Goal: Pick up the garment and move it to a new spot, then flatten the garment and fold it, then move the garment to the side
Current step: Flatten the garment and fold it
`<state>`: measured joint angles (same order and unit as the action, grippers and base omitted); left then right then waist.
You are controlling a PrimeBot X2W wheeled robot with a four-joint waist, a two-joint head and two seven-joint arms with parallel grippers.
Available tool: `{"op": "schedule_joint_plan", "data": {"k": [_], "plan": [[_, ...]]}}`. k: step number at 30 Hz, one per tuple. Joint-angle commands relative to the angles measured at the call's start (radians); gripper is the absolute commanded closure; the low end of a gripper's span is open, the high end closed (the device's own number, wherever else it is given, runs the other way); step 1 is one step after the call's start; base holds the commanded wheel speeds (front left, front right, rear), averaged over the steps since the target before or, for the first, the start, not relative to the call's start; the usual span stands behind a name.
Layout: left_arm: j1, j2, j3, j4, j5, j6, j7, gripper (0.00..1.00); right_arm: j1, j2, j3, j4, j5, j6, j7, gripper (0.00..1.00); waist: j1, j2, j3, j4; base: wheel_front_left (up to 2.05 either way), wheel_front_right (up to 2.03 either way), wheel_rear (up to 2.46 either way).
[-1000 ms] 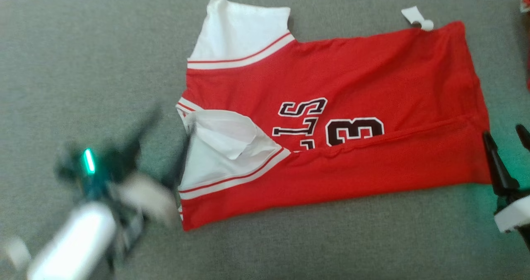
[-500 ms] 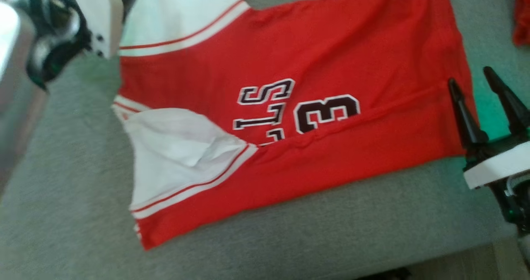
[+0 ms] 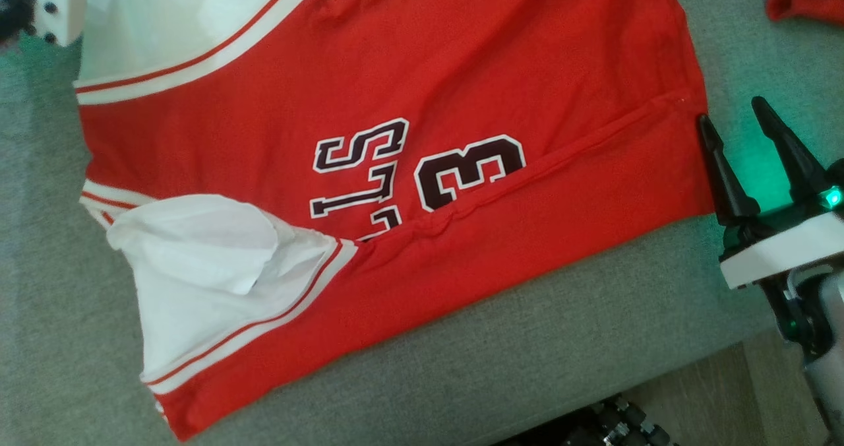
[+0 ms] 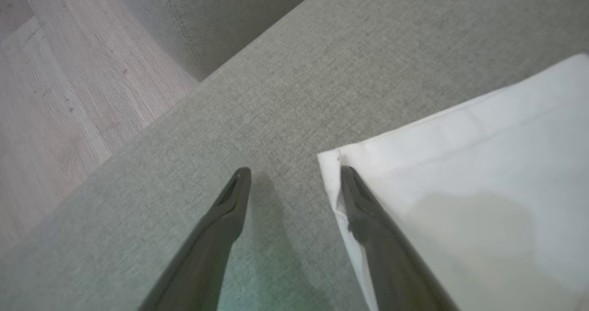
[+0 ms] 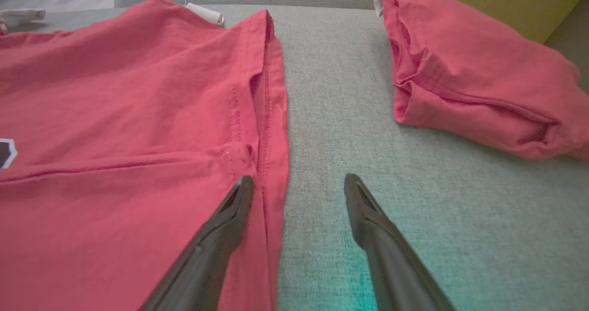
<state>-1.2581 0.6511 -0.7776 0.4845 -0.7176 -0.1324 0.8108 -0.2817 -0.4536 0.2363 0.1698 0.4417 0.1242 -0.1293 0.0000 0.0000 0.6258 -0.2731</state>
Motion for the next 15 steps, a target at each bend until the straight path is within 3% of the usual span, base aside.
{"op": "schedule_joint_plan", "data": {"k": [1,3,4,5,6,7,9,15], "plan": [[-0.035,0.048,0.025,-0.012,-0.003,0.002,-0.001,0.0,0.007,-0.02,0.01,-0.017,0.009,0.007,-0.011,0.0,0.0,0.0,0.003,-0.003,0.0,0.0,0.0],[-0.041,0.053,0.012,-0.009,-0.01,0.002,-0.003,0.0,0.0,-0.02,0.012,-0.01,0.014,0.007,-0.014,0.0,0.0,0.0,0.007,-0.006,0.0,0.0,0.0],[-0.044,0.054,0.005,-0.008,-0.016,0.002,-0.003,0.06,-0.004,-0.02,0.012,-0.006,0.016,0.007,-0.016,0.0,0.0,0.0,0.008,-0.007,0.0,0.0,0.0],[-0.046,0.055,-0.002,-0.009,-0.023,0.002,-0.002,0.19,-0.007,-0.021,0.012,-0.003,0.017,0.007,-0.017,0.0,0.0,0.0,0.009,-0.008,0.0,0.0,0.0],[-0.047,0.057,-0.01,-0.009,-0.03,0.002,0.001,0.5,-0.009,-0.021,0.013,-0.001,0.018,0.007,-0.018,0.0,0.0,0.0,0.01,-0.009,0.0,0.0,0.0],[-0.048,0.059,-0.018,-0.01,-0.037,0.002,0.004,0.59,-0.011,-0.022,0.013,0.002,0.019,0.007,-0.019,0.0,0.0,0.0,0.01,-0.009,0.0,0.0,0.0],[-0.05,0.063,-0.033,-0.013,-0.054,0.002,0.013,1.0,-0.015,-0.025,0.013,0.005,0.022,0.007,-0.019,0.0,0.0,0.0,0.01,-0.01,0.0,0.0,0.0],[-0.064,0.086,-0.072,-0.051,-0.094,0.002,-0.008,1.0,-0.059,-0.048,-0.002,-0.001,0.036,0.007,-0.002,0.0,0.0,0.0,0.006,-0.002,0.0,0.0,0.0]]}}
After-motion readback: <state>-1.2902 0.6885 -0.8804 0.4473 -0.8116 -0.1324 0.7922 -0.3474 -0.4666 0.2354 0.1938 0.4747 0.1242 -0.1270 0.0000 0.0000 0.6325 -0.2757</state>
